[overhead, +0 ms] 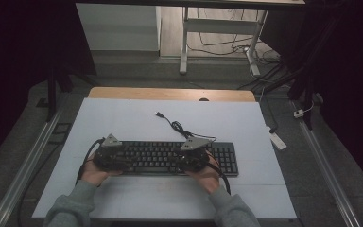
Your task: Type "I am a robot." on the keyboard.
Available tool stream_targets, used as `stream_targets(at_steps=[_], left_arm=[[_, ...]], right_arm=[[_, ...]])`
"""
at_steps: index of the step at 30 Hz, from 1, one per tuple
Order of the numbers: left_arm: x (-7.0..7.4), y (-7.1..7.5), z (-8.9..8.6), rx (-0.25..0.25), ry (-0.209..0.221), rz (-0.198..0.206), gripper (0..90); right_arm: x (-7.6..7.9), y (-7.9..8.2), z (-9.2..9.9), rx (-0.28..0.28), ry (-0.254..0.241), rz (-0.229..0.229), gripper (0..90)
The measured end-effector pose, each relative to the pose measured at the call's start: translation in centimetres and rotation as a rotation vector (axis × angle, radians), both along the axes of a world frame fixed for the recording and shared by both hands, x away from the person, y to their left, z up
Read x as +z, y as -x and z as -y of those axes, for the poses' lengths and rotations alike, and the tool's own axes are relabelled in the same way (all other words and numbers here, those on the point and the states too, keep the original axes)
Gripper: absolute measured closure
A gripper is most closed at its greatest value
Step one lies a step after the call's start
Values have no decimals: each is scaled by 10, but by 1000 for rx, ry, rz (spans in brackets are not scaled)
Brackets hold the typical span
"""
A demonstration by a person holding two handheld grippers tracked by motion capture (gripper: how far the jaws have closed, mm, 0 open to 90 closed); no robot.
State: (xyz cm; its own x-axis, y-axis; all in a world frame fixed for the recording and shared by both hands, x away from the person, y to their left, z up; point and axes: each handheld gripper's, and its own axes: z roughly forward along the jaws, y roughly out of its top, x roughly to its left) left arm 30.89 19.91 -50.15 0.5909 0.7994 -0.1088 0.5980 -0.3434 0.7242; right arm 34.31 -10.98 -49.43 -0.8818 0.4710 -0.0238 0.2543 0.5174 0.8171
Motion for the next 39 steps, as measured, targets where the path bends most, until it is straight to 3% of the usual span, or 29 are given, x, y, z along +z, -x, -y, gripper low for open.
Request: stream_targets(at_steps=[14,29,33,39], left_arm=[[1,1,-4,4,12,9,265],[3,1,-10,8,48,5,289],[4,3,-9,-39,63,16,374],[5,5,-8,-66,67,33,518]], right_arm=[[4,8,56,-106,3,17,490],[6,17,81,-138,-12,20,484],[5,17,81,-135,-14,17,484],[5,17,79,-127,-18,16,484]])
